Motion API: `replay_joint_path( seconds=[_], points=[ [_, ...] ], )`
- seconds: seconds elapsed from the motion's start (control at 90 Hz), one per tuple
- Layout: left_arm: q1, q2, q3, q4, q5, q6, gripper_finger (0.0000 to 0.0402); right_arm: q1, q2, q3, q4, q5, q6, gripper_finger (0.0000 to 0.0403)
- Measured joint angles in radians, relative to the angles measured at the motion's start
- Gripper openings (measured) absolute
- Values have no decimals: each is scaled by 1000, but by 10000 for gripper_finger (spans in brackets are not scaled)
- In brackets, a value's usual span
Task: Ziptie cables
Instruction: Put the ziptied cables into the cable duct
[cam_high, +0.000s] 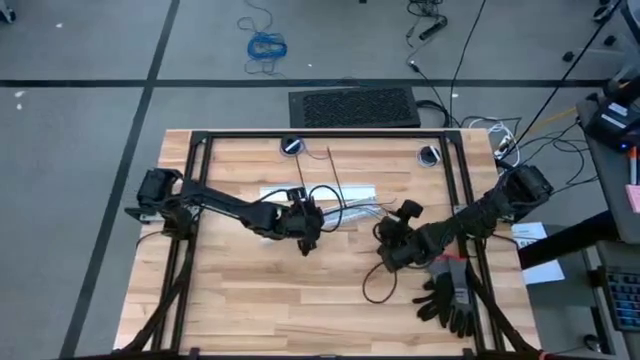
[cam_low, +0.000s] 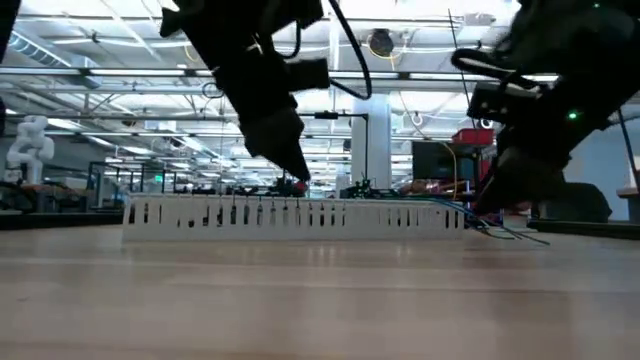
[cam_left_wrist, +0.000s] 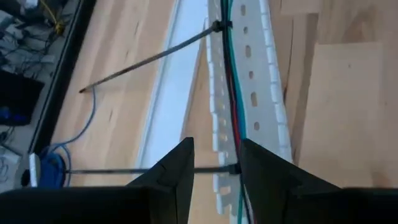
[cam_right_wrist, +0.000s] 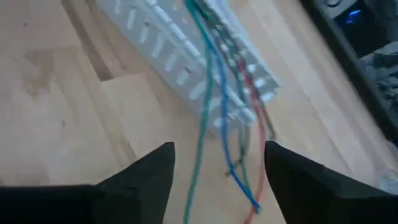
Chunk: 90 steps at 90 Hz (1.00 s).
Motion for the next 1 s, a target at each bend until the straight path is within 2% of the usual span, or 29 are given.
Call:
replay_joint_path(
  seconds=[0.111, 0.2, 0.3, 0.544, 0.678, 0.856, 1.0],
  points=[
    [3, 52, -1, 1, 11, 1, 128, -10, 0, 1, 46, -22, -50, 237],
    [4, 82, -1, 4, 5, 7, 128, -26, 0, 1, -32, 41, -34, 238],
    [3, 101, 3, 4, -11, 7, 128, -76, 0, -2, -132, 49, 11, 238],
    [1, 106, 0, -8, 20, -1, 128, -136, 0, -24, -132, 27, 7, 238],
    [-9, 105, 0, -12, 26, -1, 128, -75, -3, -24, -73, -16, 68, 238],
    [-24, 104, 0, -16, 89, 7, 128, 67, 4, -22, 163, -44, 111, 238],
    [-45, 103, 0, -19, 139, 23, 128, 115, 33, -22, 142, 8, 165, 238]
  ],
)
